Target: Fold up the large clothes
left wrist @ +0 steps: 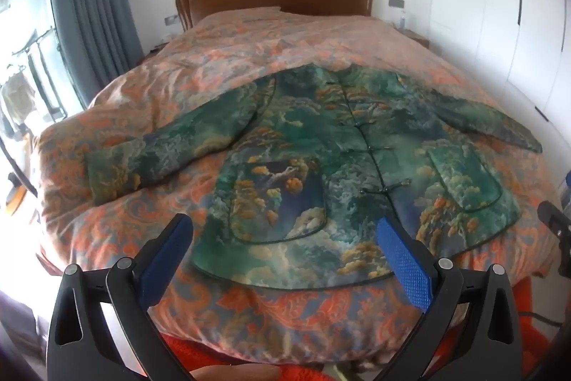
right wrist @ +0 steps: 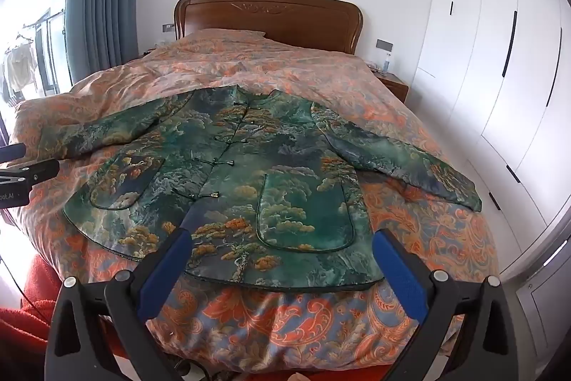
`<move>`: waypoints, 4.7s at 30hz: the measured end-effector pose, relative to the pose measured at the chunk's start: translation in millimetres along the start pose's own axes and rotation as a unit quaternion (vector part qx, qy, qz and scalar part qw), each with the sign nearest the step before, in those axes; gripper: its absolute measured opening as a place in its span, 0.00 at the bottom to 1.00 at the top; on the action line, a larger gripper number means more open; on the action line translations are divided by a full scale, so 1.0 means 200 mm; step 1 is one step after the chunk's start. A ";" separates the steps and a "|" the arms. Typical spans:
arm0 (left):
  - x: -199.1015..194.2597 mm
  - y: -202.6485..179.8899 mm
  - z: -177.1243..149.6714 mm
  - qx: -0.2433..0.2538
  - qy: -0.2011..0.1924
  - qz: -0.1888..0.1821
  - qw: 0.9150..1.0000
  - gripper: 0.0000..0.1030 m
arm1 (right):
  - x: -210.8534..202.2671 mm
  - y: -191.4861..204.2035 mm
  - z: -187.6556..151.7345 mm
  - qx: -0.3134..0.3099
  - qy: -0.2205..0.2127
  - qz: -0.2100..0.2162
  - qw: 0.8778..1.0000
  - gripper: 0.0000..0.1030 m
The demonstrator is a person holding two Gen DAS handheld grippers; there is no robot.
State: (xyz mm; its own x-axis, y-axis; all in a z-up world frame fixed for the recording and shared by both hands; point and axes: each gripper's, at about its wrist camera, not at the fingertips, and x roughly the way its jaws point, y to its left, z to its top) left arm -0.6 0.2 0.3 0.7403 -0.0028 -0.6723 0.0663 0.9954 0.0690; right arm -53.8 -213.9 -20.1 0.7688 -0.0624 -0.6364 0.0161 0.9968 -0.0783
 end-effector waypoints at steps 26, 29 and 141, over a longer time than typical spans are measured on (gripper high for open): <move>0.05 0.00 -0.05 0.006 0.023 0.000 1.000 1.00 | 0.05 0.02 0.00 -0.004 0.010 0.000 1.000 1.00; 0.05 0.00 -0.05 0.006 0.024 -0.001 1.000 1.00 | 0.06 0.02 0.00 -0.004 0.011 0.000 1.000 1.00; 0.20 0.21 -0.09 -0.084 0.068 -0.047 0.993 1.00 | 0.12 -0.38 -0.02 0.109 0.000 -0.028 0.994 1.00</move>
State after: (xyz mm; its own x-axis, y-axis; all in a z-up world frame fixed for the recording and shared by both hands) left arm 19.2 43.3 -37.2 0.6379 -0.0941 -0.7644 0.0097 0.9934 -0.1142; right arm -38.6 -291.7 -31.7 0.7629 -0.1190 -0.6355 0.1974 0.9789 0.0536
